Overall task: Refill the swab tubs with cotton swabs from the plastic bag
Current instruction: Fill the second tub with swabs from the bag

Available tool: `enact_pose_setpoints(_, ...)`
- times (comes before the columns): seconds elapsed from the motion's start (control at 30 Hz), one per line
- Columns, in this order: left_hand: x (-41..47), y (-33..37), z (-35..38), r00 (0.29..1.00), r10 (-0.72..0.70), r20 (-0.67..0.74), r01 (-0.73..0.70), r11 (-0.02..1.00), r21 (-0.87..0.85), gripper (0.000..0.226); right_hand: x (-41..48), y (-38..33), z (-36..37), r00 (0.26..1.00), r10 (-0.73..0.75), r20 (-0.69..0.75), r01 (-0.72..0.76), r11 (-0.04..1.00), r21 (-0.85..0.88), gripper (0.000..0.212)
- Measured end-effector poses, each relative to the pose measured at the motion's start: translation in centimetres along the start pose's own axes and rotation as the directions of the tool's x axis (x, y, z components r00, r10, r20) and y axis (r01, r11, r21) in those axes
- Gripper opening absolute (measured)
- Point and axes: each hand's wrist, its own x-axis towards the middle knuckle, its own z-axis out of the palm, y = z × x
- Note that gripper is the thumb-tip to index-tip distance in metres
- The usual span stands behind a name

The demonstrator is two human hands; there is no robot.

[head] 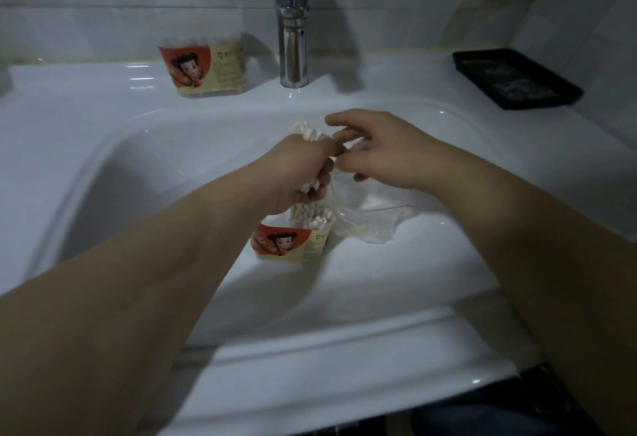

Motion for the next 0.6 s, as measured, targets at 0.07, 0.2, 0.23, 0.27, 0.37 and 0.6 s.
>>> enact_pose_setpoints(0.07,0.3,0.0,-0.2,0.997,-0.002,-0.072,0.003,1.000,0.005,0.011,0.1,0.0,0.0,0.996,0.083,-0.035,-0.083,0.997,0.001,0.035)
enact_pose_setpoints(0.2,0.5,-0.2,-0.4,0.995,0.007,-0.098,-0.004,1.000,0.025,0.014,0.1,1.0,0.5,0.954,0.272,0.126,-0.254,0.957,-0.139,0.031)
enact_pose_setpoints(0.23,0.5,-0.2,-0.4,0.996,0.010,-0.091,-0.007,0.999,0.031,0.014,0.1,1.2,0.8,0.941,0.281,0.189,-0.242,0.948,-0.209,0.032)
enact_pose_setpoints(0.27,0.5,-0.2,-0.3,0.997,0.014,-0.082,-0.010,0.999,0.042,0.013,0.1,1.3,1.1,0.930,0.276,0.241,-0.204,0.936,-0.286,0.034)
enact_pose_setpoints(0.37,0.6,-0.3,-0.2,0.998,0.016,-0.057,-0.013,0.998,0.061,0.014,0.0,1.2,1.8,0.902,0.260,0.345,-0.053,0.859,-0.508,0.034)
enact_pose_setpoints(0.6,0.5,-0.3,-0.1,0.999,0.011,-0.051,-0.007,0.996,0.091,0.014,-0.1,1.6,3.7,0.854,0.299,0.425,0.082,0.730,-0.679,0.019)
